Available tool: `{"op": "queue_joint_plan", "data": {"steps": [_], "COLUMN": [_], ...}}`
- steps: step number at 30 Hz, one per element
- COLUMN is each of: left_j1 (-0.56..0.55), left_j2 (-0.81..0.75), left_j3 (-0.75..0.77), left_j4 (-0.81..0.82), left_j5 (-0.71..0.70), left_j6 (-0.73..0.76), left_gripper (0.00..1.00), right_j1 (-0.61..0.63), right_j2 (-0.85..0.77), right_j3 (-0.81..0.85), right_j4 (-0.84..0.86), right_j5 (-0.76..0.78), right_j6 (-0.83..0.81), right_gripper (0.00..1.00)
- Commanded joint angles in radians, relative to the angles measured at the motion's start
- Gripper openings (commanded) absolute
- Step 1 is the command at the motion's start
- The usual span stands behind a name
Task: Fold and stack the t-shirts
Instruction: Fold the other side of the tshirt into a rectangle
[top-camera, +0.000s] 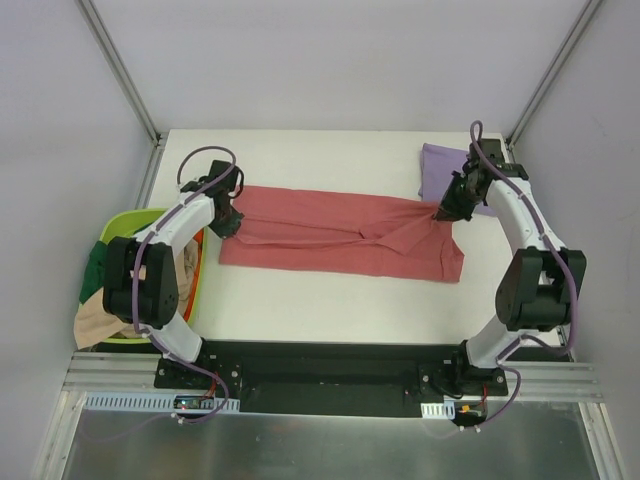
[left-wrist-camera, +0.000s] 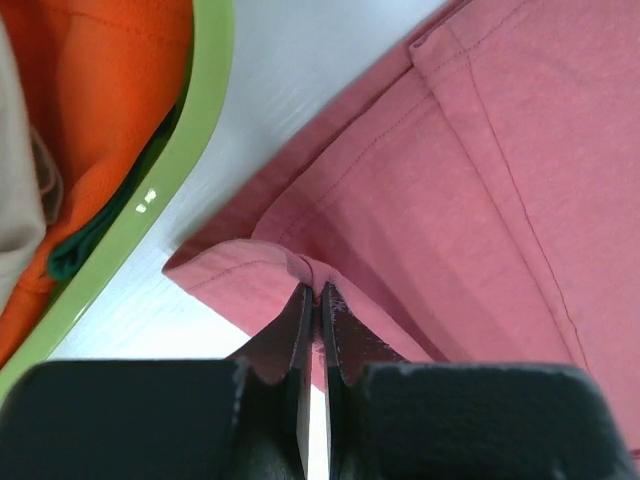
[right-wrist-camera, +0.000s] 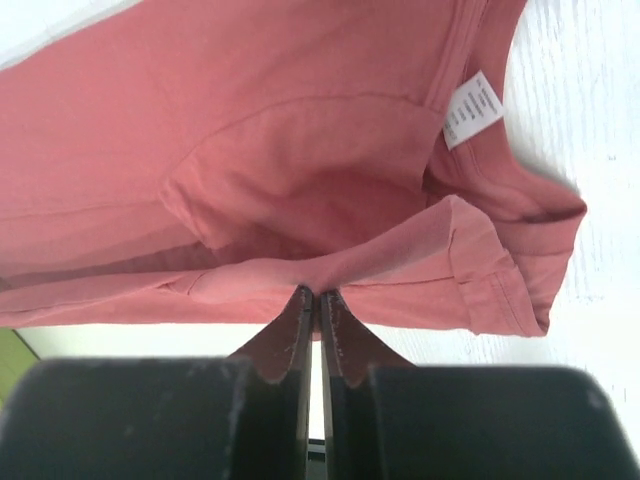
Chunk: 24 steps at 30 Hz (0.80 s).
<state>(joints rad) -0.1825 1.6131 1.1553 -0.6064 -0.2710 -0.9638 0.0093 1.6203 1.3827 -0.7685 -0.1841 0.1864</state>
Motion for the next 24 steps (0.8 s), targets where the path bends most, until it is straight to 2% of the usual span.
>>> {"op": "queue_joint_plan", "data": {"steps": [1, 2, 7, 8, 10, 11, 14, 17, 22, 24], "left_j1": [0.012, 0.012, 0.014, 0.014, 0.012, 0.012, 0.002, -0.031, -0.089, -0.100], "left_j2": [0.044, 0.053, 0.077, 0.077, 0.071, 0.062, 0.031, 0.001, 0.014, 0.048], "left_j3": [0.067, 0.072, 0.106, 0.116, 0.135, 0.141, 0.164, 0.178, 0.159, 0.158], "left_j4": [-0.003, -0.004, -0.003, -0.003, -0.003, -0.003, -0.001, 0.008, 0.060, 0.071], "left_j5": [-0.022, -0.023, -0.036, -0.027, -0.011, 0.004, 0.065, 0.117, 0.235, 0.321], "left_j6": [0.040, 0.042, 0.069, 0.077, 0.097, 0.108, 0.151, 0.200, 0.266, 0.290], "left_gripper": [0.00, 0.00, 0.21, 0.31, 0.55, 0.65, 0.98, 0.99, 0.99, 0.99], "right_j1": [-0.005, -0.006, -0.005, -0.005, -0.005, -0.006, 0.011, 0.027, 0.056, 0.084], "right_j2": [0.090, 0.122, 0.234, 0.254, 0.288, 0.291, 0.212, 0.084, -0.072, -0.077], "right_j3": [0.090, 0.107, 0.202, 0.226, 0.289, 0.311, 0.270, 0.138, -0.127, -0.171], "right_j4": [-0.038, -0.040, 0.018, 0.031, 0.011, -0.004, 0.023, 0.081, 0.216, 0.236], "right_j5": [0.014, 0.009, 0.015, 0.014, 0.000, 0.015, 0.072, 0.078, -0.046, -0.075], "right_j6": [-0.039, -0.042, -0.076, -0.090, -0.119, -0.119, -0.125, -0.124, -0.044, -0.027], "right_gripper": [0.06, 0.06, 0.10, 0.20, 0.30, 0.37, 0.73, 0.98, 0.96, 0.96]}}
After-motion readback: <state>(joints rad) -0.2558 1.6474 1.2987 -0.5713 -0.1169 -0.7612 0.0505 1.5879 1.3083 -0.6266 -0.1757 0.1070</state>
